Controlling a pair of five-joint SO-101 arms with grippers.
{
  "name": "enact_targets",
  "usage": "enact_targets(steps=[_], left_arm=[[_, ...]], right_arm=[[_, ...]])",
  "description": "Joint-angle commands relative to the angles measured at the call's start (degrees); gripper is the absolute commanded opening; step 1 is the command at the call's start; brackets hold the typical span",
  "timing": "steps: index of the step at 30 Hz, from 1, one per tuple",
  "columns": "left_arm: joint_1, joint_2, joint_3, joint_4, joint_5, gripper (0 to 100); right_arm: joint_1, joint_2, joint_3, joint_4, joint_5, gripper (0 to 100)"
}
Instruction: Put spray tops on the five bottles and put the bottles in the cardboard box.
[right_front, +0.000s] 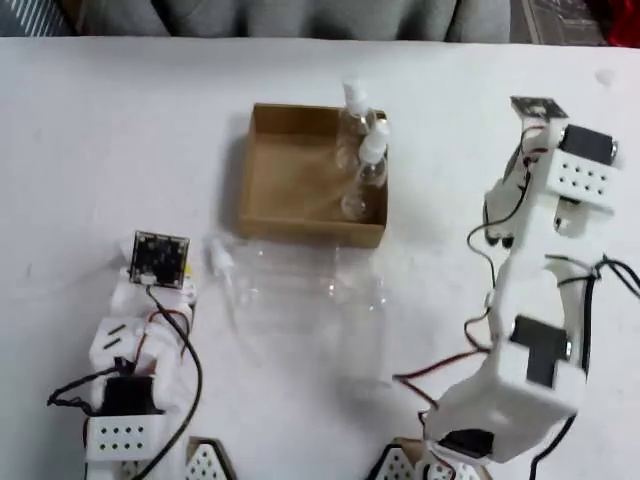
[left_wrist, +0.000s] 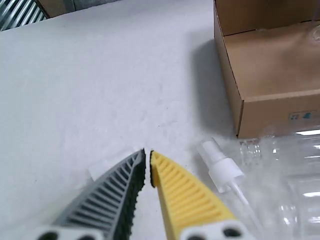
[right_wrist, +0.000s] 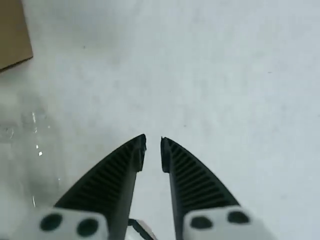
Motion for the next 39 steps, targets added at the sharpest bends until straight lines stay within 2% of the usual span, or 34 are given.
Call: enact_targets(steps=[1,6,12,17,22,28,31,39], left_arm=[[-0.13,-0.48,-0.26,0.62,-0.44,2],[-0.13,-0.48,-0.26,0.62,-0.44,2],[-0.22,-0.48,-0.26,0.62,-0.44,2],[-0.22,-0.48,-0.26,0.53,-0.44,2],[-0.22,-0.48,-0.26,0.44,-0.44,2],[-0.22,-0.48,-0.26,0.44,-0.44,2],[-0.22,-0.48,-0.26,0.44,-0.44,2],[-0.22,-0.48,-0.26,0.44,-0.44,2]], right_arm=[[-2.33,-9.89,6.33,1.19,0.53,1.5],[-7.16,-20.0,18.29,1.19,-4.13,1.5],[-19.38,-26.07,28.75,1.1,-9.67,1.5],[-29.93,-26.33,31.21,-0.22,-17.49,1.5],[-36.62,-26.24,31.82,-3.74,-23.38,2.9],[-41.8,-26.15,40.26,-10.51,-27.16,19.1],[-42.42,-26.24,44.57,-15.87,-27.16,19.2],[-38.81,-26.24,49.14,-22.02,-27.16,19.4]])
